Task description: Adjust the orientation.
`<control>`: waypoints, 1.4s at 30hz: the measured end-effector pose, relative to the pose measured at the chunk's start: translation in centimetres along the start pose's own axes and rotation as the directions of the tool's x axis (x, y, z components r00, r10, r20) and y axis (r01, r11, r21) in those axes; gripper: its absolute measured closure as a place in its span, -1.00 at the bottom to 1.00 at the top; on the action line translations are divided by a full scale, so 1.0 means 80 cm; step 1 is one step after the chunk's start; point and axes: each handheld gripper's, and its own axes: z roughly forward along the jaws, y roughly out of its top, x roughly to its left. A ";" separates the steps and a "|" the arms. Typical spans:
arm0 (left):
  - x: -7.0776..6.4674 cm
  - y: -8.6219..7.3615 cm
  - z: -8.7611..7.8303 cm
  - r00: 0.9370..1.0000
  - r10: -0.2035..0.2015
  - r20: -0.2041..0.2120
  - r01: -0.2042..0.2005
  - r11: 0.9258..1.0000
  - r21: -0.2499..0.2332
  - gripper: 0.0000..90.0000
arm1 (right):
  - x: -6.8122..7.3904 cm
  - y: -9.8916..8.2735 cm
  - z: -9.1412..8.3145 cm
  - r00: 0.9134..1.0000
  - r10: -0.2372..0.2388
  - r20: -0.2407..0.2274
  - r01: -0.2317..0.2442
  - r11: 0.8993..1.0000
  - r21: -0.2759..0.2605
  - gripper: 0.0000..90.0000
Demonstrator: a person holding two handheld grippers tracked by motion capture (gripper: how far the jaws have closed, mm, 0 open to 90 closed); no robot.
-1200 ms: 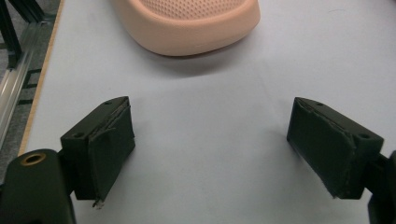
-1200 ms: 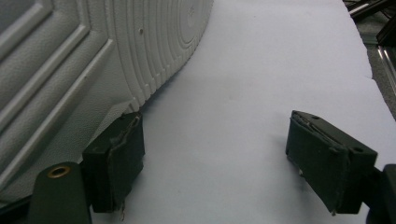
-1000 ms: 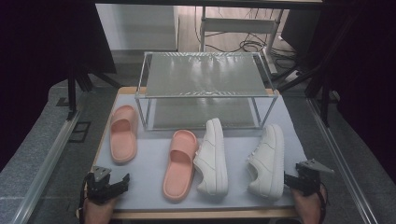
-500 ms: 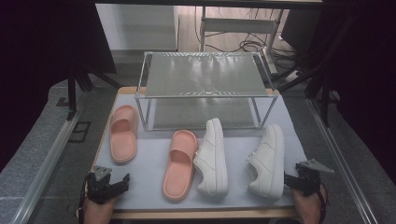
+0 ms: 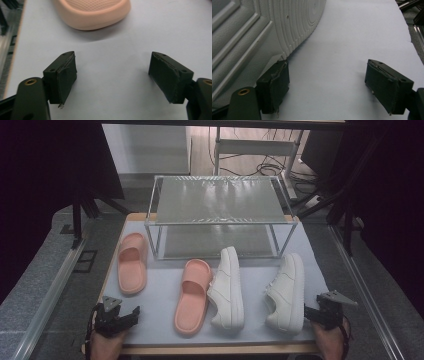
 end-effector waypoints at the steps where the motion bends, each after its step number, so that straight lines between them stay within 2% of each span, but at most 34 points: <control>1: -0.001 0.001 -0.001 1.000 0.004 0.008 -0.004 1.000 -0.001 -0.51 | 0.000 0.000 0.000 1.000 -0.001 0.000 0.001 1.000 0.001 -0.56; 8: 0.000 0.014 -0.009 0.999 0.000 0.046 0.002 0.999 -0.033 -0.59 | 0.000 0.000 0.000 1.000 -0.003 0.002 0.003 1.000 0.002 -0.56; 12: 0.001 0.021 -0.010 0.999 0.013 0.044 -0.011 0.999 -0.036 -0.55 | 0.000 0.000 0.000 1.000 -0.003 0.004 0.003 1.000 0.001 -0.56; 19: 0.005 0.030 -0.005 0.999 0.009 0.046 -0.007 0.999 -0.043 -0.53 | 0.001 0.000 0.000 1.000 -0.004 0.005 0.004 1.000 0.001 -0.55; 34: 0.008 0.069 0.012 0.997 0.034 0.066 -0.030 0.997 -0.071 -0.44 | 0.001 0.000 0.000 1.000 -0.004 0.005 0.004 1.000 0.001 -0.55; 42: 0.016 0.083 0.025 0.997 0.042 0.063 -0.038 0.997 -0.061 -0.35 | 0.001 0.000 0.000 1.000 -0.004 0.005 0.004 1.000 0.001 -0.55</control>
